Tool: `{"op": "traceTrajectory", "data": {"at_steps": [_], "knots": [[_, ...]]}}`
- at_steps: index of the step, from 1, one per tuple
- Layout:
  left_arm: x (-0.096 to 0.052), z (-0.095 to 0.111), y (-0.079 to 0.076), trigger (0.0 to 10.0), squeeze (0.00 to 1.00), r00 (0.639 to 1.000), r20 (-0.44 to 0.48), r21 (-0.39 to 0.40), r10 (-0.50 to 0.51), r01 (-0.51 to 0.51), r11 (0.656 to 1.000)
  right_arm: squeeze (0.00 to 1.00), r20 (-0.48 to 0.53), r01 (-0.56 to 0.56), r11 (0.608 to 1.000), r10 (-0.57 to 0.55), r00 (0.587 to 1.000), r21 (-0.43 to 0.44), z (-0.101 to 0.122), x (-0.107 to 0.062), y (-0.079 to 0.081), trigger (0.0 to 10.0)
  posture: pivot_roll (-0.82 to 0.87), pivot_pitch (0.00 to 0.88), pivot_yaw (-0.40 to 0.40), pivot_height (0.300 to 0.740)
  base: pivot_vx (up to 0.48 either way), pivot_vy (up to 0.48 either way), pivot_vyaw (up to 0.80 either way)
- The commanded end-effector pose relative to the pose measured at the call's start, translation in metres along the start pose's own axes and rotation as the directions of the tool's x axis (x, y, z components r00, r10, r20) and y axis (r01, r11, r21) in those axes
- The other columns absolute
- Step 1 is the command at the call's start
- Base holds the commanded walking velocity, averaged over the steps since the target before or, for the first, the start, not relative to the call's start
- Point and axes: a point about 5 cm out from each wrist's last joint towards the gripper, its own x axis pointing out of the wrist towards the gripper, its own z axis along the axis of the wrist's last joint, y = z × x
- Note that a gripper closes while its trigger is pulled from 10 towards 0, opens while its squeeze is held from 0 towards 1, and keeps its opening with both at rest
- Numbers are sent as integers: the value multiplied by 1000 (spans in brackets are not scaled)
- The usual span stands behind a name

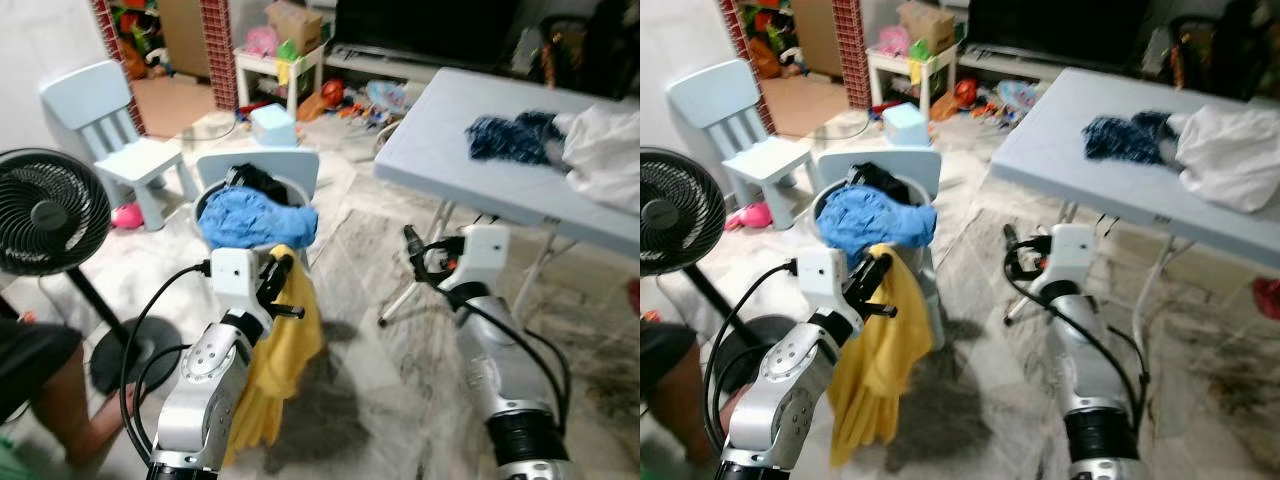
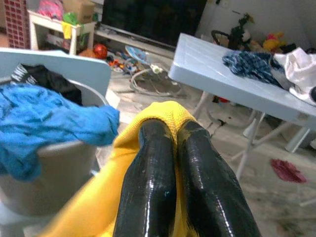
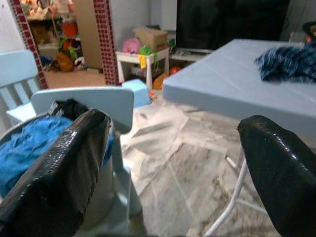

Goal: Hang hanger

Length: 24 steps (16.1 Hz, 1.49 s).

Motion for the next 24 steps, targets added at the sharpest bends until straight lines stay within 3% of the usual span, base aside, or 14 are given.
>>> {"op": "traceTrajectory", "data": {"at_steps": [1, 9, 24], "knots": [[1, 10, 3, 10000, 0, 999, 37, 21, 1, -2, 1000, 0, 15, -26, 1000, 26, 1000, 10, 4, 3, 10, 10000, -75, 0, -41, 740, 360, 0, 0], [1, 9, 2, 10000, 0, 1000, 29, 23, -6, 5, 1000, 0, 14, -32, 999, 32, 999, 7, 4, 4, 11, 10000, -75, 0, -41, 740, 362, 0, -398], [1, 6, -1, 10000, 0, 1000, 8, 18, -13, 13, 1000, 0, 6, -35, 999, 35, 999, 9, 2, 4, 12, 10000, -76, 0, -42, 740, 367, 0, -800]]}}
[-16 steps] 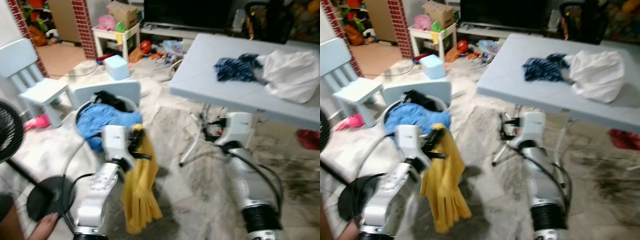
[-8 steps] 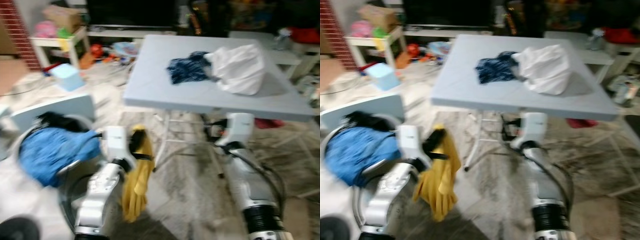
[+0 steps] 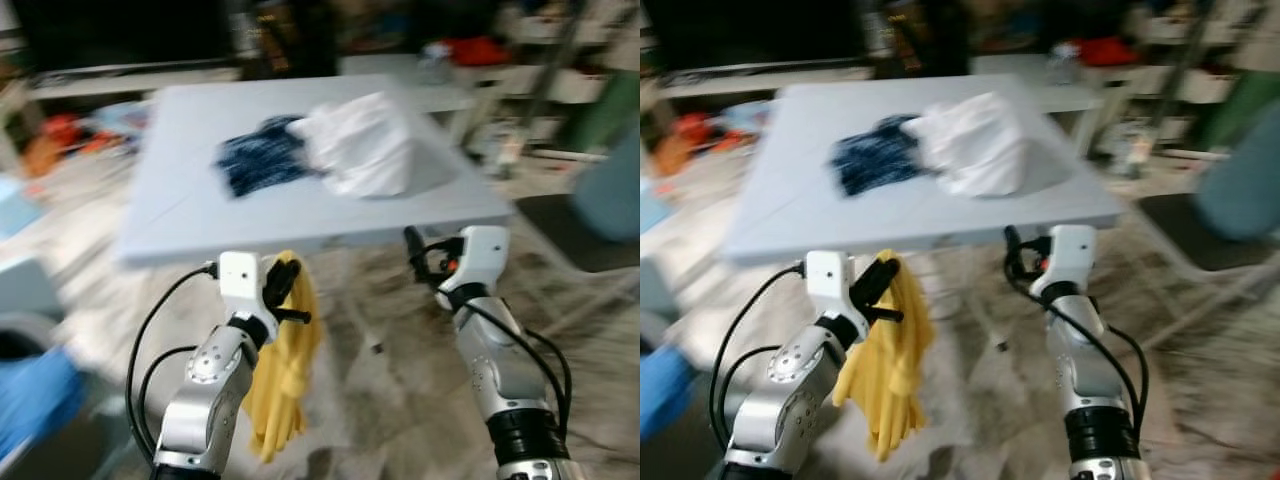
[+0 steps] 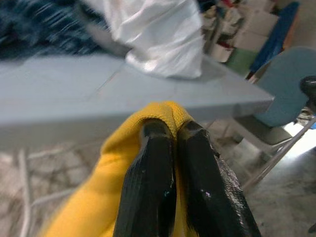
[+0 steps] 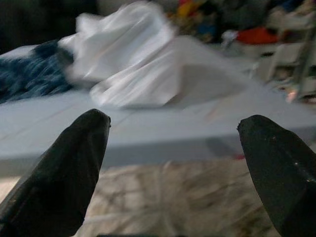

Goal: Hang hanger

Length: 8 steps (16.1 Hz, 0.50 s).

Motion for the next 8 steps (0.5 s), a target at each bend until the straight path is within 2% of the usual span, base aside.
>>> {"op": "traceTrajectory", "data": {"at_steps": [1, 3, 5, 8], "knots": [[0, 10, 3, 10000, 0, 999, 36, 19, 6, -7, 1000, 0, 18, -30, 1000, 29, 999, 3, 5, 3, 10, 10000, -75, 0, -43, 740, 356, 0, -800], [0, 8, 4, 10000, 0, 999, 26, 24, 21, -21, 999, 0, 19, -29, 1000, 29, 999, 2, 5, 4, 10, 10000, -75, 0, -43, 740, 281, 0, -800], [0, 7, 6, 10000, 0, 999, 16, 16, 51, -52, 999, 0, 19, -28, 1000, 28, 999, 2, 5, 3, 10, 10000, -76, 0, -43, 740, 0, 0, -800], [3, 5, 5, 10000, 0, 996, -11, 4, 92, -92, 996, 0, 14, -30, 1000, 30, 999, -1, 4, 3, 10, 10000, -75, 0, -45, 740, 0, 0, 0]]}}
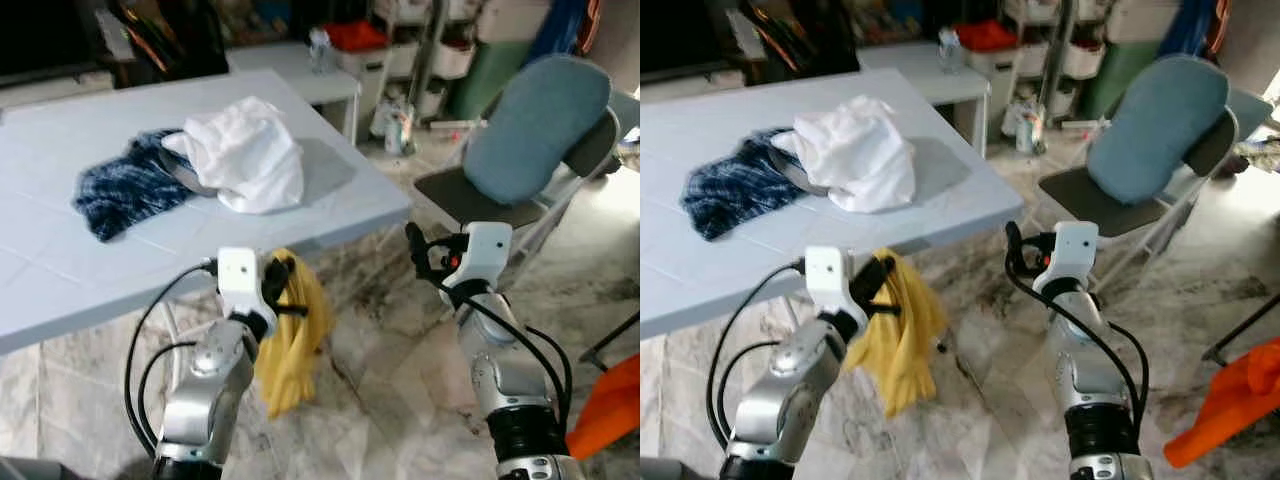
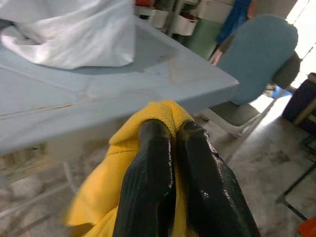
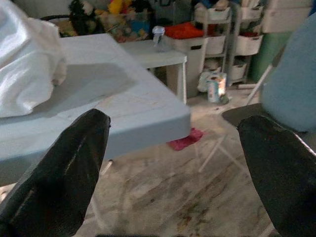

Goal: Hang hanger

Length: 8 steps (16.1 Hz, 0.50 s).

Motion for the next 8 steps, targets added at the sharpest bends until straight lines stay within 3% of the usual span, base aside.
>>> {"op": "traceTrajectory", "data": {"at_steps": [1, 3, 6, 7, 8], "knots": [[-1, 4, 6, 10000, 0, 999, 16, 3, 42, -42, 999, 0, 12, -31, 1000, 31, 999, 0, 3, 3, 10, 10000, -75, 0, -46, 740, 0, 0, 0], [0, 5, 9, 10000, 0, 996, 22, 18, 89, -90, 996, 0, 13, -34, 999, 34, 999, -1, 4, 3, 11, 10000, -76, 0, -45, 740, 0, 0, 0], [3, 6, 12, 10000, 0, 995, -10, -81, 95, -95, 992, 0, 11, -32, 999, 32, 999, 1, 3, 3, 11, 10000, -73, 0, -46, 740, 0, 0, 0], [3, 9, 18, 10000, 0, 989, -1, -118, 146, -145, 982, 0, 11, -32, 999, 32, 999, 1, 3, 3, 11, 10000, -73, 0, -46, 740, 0, 0, 0], [2, 10, 22, 10000, 0, 982, -2, -86, 190, -190, 978, 0, 10, -33, 999, 33, 999, 1, 3, 3, 11, 10000, -72, 0, -46, 740, 0, 0, 0]]}}
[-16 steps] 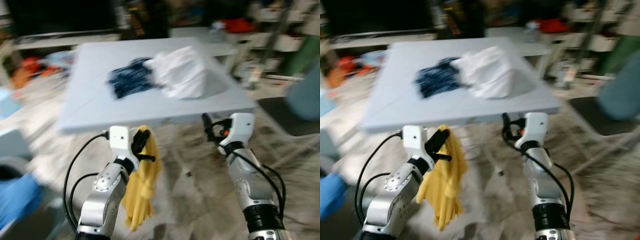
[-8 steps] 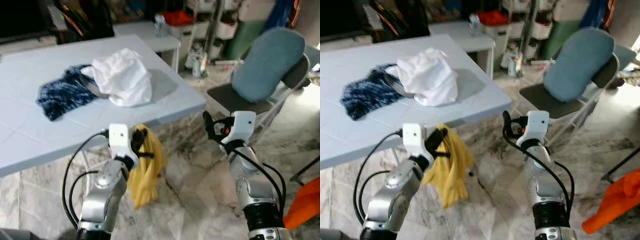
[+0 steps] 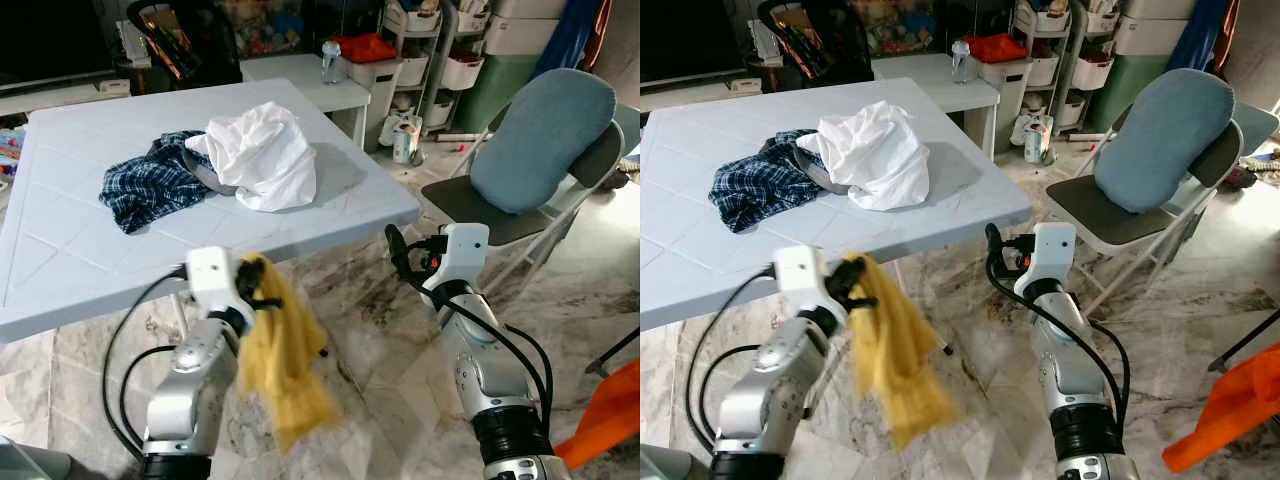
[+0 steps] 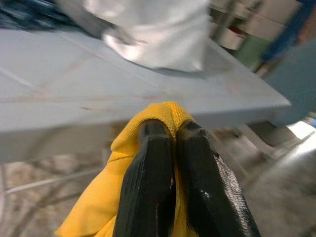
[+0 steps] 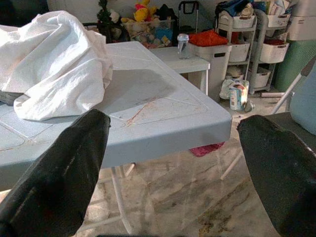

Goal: Hang hanger

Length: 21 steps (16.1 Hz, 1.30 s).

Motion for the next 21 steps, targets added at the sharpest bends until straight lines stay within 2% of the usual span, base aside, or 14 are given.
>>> {"op": "traceTrajectory", "data": {"at_steps": [1, 2, 3, 4, 5, 7, 9, 11, 13, 15, 17, 21], "knots": [[1, 10, -3, 10000, 0, 998, 55, 29, -18, 17, 999, 0, 14, 7, 1000, -7, 1000, -3, 4, 1, -2, 10000, -72, 0, -46, 740, 0, 0, 0], [-2, 8, -2, 10000, 0, 998, 29, -17, -60, 61, 998, 0, 14, 7, 1000, -7, 1000, -4, 4, 1, -2, 10000, -70, 0, -46, 740, 0, 0, 0], [-3, 7, -1, 10000, 0, 996, 28, 13, -84, 84, 996, 0, 14, 8, 1000, -8, 1000, -4, 4, 0, -3, 10000, -70, 0, -46, 740, 0, 0, 0], [-6, 9, 2, 10000, 0, 991, 64, 69, -115, 111, 991, 0, 15, 8, 1000, -8, 1000, -6, 4, 0, -3, 10000, -67, 0, -46, 740, 0, 0, 0], [-10, 9, 8, 10000, 0, 991, 52, 71, -121, 117, 991, 0, 18, 8, 1000, -8, 1000, -13, 5, -1, -5, 10000, -67, 0, -46, 740, 0, 0, 0], [-17, 8, 21, 10000, 0, 995, 54, 128, -85, 77, 989, 0, 22, 22, 999, -21, 1000, -41, 7, -6, -17, 10000, -62, 0, -47, 740, 0, 0, 0], [-36, 1, 33, 10000, 0, 993, 15, 228, -116, 110, 967, 0, 19, 67, 992, -65, 998, -105, 10, -19, -45, 10000, -65, 0, -41, 740, 0, 0, 0], [-46, -3, 39, 10000, 0, 994, -1, 232, -113, 110, 967, 0, -13, 73, 984, -76, 997, -162, 9, -33, -64, 10000, -69, 0, -34, 740, 0, 0, 0], [-48, -2, 39, 10000, 0, 995, 14, 222, -104, 98, 970, 0, -40, 69, 979, -77, 996, -190, 6, -47, -73, 10000, -73, 0, -34, 740, 0, 0, 0], [-51, -5, 39, 10000, 0, 996, 8, 201, -94, 91, 975, 0, -66, 63, 978, -78, 995, -199, 3, -61, -77, 10000, -86, 0, -37, 740, 0, 0, 0], [-51, -5, 38, 10000, 0, 994, 7, 191, -106, 103, 976, 0, -68, 54, 979, -68, 995, -196, 5, -64, -73, 10000, -95, 0, -32, 740, 0, 0, 0], [-47, 7, 39, 10000, 0, 994, 33, 197, -106, 98, 976, 0, -54, 35, 982, -46, 998, -186, 13, -60, -64, 10000, -92, 0, -23, 740, 0, 71, -477]]}}
